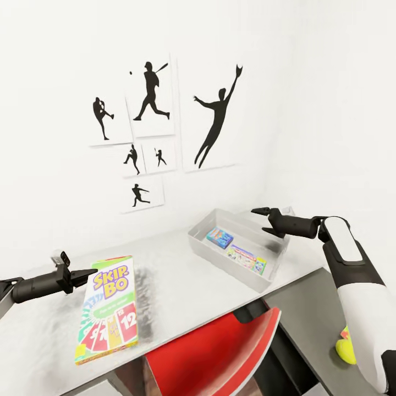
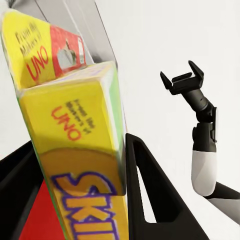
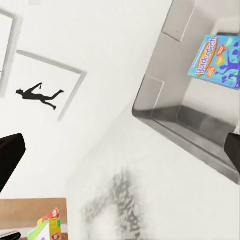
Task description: Put all the toys in the child's room - the three board games (two on the bed and one on the table), the two jigsaw puzzles on the table, and the tennis ball on the table - inside the toy box on the table in the child's room.
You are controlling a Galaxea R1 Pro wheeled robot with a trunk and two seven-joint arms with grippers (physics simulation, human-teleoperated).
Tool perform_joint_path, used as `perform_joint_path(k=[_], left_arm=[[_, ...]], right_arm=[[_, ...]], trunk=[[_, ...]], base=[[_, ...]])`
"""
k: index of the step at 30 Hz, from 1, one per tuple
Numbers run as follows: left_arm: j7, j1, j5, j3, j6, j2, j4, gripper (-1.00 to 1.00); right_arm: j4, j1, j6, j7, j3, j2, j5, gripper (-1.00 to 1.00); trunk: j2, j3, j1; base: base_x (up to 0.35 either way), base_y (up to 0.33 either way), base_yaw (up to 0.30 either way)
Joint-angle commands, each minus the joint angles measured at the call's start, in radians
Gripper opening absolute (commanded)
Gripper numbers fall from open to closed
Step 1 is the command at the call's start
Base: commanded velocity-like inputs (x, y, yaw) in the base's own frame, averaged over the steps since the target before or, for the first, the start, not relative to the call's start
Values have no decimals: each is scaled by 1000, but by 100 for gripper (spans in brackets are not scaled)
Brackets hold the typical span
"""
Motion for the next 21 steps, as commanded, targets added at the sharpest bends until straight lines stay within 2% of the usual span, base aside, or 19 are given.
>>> perform_joint_path(k=[1, 8, 21], left_arm=[[-7, -1, 4, -6, 10, 1, 0, -100], [-7, -1, 5, -6, 9, 1, 0, -100], [-7, -1, 5, -6, 9, 1, 0, -100]], right_arm=[[-1, -1, 3, -10, -1, 0, -10, 100], [-1, -1, 3, -10, -1, -1, -10, 100], [-1, 0, 3, -9, 0, 1, -10, 100]], trunk=[[-2, -2, 1], [-2, -3, 1], [-2, -3, 1]], base=[[217, -132, 16], [217, -154, 4], [200, -64, -25]])
